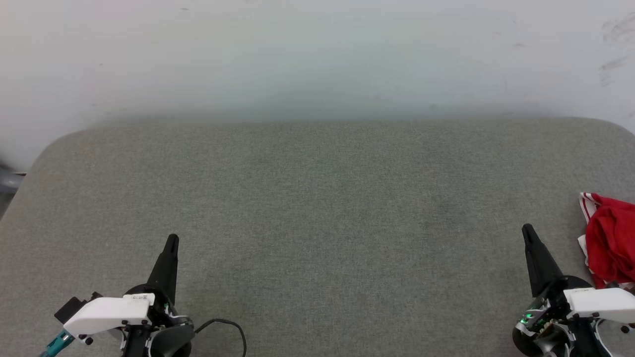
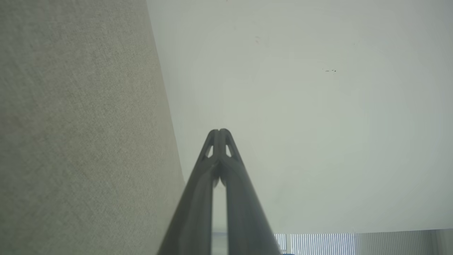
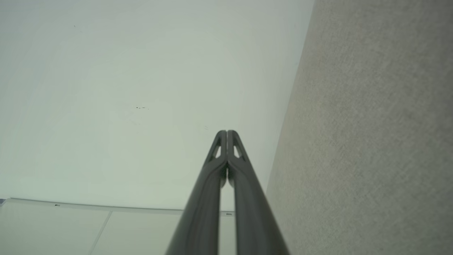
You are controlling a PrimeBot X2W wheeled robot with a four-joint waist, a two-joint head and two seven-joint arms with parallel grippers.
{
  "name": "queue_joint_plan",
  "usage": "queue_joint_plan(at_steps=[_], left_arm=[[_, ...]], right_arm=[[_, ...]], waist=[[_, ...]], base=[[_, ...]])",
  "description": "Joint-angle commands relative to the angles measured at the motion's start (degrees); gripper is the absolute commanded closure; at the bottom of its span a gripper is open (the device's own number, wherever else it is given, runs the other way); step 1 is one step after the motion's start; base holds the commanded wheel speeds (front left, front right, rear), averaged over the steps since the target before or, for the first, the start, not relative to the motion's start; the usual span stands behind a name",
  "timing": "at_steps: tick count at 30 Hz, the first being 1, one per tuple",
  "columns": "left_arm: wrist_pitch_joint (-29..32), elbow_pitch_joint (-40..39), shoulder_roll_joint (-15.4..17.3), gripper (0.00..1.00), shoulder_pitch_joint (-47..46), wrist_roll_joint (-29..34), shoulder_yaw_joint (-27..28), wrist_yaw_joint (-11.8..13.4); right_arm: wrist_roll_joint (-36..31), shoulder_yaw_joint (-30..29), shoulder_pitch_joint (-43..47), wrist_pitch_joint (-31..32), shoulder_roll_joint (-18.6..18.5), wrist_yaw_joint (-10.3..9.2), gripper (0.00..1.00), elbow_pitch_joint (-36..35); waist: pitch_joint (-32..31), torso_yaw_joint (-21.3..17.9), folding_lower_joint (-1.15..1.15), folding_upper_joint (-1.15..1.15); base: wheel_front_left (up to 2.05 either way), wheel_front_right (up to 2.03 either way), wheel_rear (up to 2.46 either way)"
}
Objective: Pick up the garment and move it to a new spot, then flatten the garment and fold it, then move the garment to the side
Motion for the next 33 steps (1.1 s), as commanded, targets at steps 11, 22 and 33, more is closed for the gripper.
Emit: queue_joint_plan(at_steps=[11, 22, 33], left_arm=[[0.3, 0.1, -0.1, 1.0, -0.6, -0.6, 0.3, -0.3], [0.3, 0.0, -0.1, 1.0, -0.6, -0.6, 0.2, -0.3], [0.3, 0.0, -0.1, 1.0, -0.5, -0.6, 0.2, -0.3]], right_arm=[[0.5, -0.1, -0.9, 0.3, 0.1, -0.02, 1.0, 0.2], [0.4, -0.3, -0.9, 0.3, 0.2, -0.02, 1.0, 0.2], [0.3, -0.3, -0.9, 0.4, 0.2, -0.02, 1.0, 0.2]], waist=[[0.0, 0.0, 0.0, 0.0], [0.0, 0.0, 0.0, 0.0], [0.0, 0.0, 0.0, 0.0]], base=[[0.0, 0.0, 0.0], [0.0, 0.0, 0.0], [0.0, 0.0, 0.0]])
